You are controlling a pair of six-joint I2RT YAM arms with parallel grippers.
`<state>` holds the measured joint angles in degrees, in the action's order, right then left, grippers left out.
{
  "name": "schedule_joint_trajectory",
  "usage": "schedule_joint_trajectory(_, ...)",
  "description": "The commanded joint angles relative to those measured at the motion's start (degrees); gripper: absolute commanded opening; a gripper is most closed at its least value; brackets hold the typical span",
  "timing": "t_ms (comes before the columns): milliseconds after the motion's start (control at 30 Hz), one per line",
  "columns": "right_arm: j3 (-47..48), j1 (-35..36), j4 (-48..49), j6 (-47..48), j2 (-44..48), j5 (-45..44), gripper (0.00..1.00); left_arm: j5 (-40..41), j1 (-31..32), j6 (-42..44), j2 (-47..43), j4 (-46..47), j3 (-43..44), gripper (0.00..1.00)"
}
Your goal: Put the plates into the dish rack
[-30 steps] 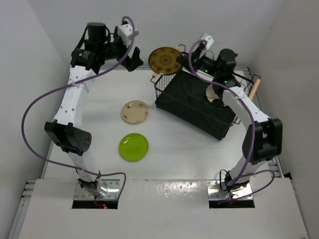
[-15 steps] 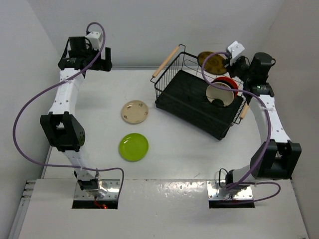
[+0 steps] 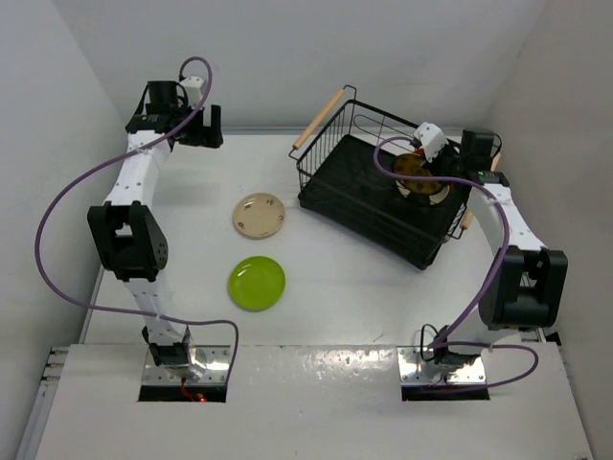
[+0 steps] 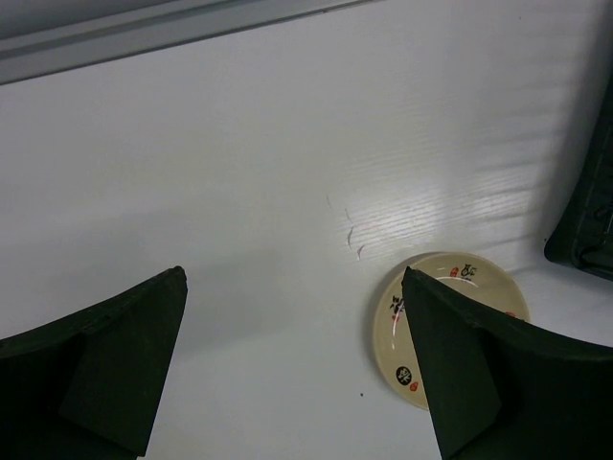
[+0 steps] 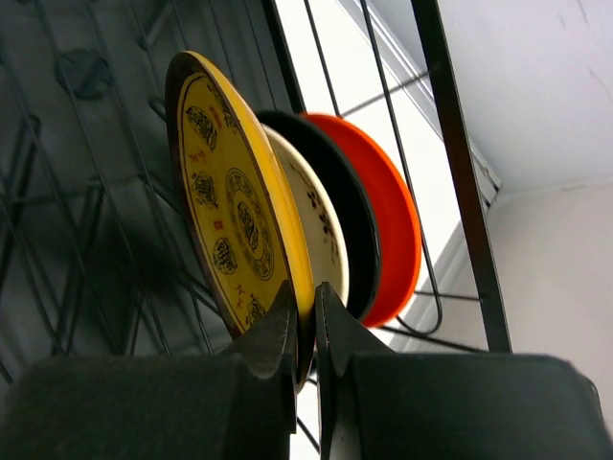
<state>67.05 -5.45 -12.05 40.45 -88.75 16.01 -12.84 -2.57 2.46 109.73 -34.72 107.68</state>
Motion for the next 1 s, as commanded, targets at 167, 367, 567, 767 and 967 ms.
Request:
schedule_joint_trajectory(167, -3.3, 0.2, 3.3, 0.2, 0.4, -4.8, 0.0, -2.5, -0.2, -0.7, 0.8, -0.4, 3.3, 1.0)
schedule_joint_trajectory(367, -6.9, 0.1, 3.9, -2.1, 1.0, -4.7, 0.0, -3.0, -0.8, -0.7, 1.4, -0.4, 3.3, 1.0)
schedule_joint_trajectory(567, -7.5, 0.1, 6.0, -4.9, 0.1, -5.8, 0.13, -4.6, -0.8, -1.2, 1.9, -0.4, 3.3, 1.0)
schedule_joint_trajectory(767, -4.9, 0.2, 6.0, -8.1, 1.1, -5.3, 0.56, -5.8, -0.2, 1.0, 1.4, -2.1, -0.9, 0.96)
schedule_joint_trajectory(967, -3.1, 1.2, 9.1, -12.8, 8.1, -4.9, 0.81, -6.4, 1.1, 2.7, 0.8, -2.7, -9.0, 0.95)
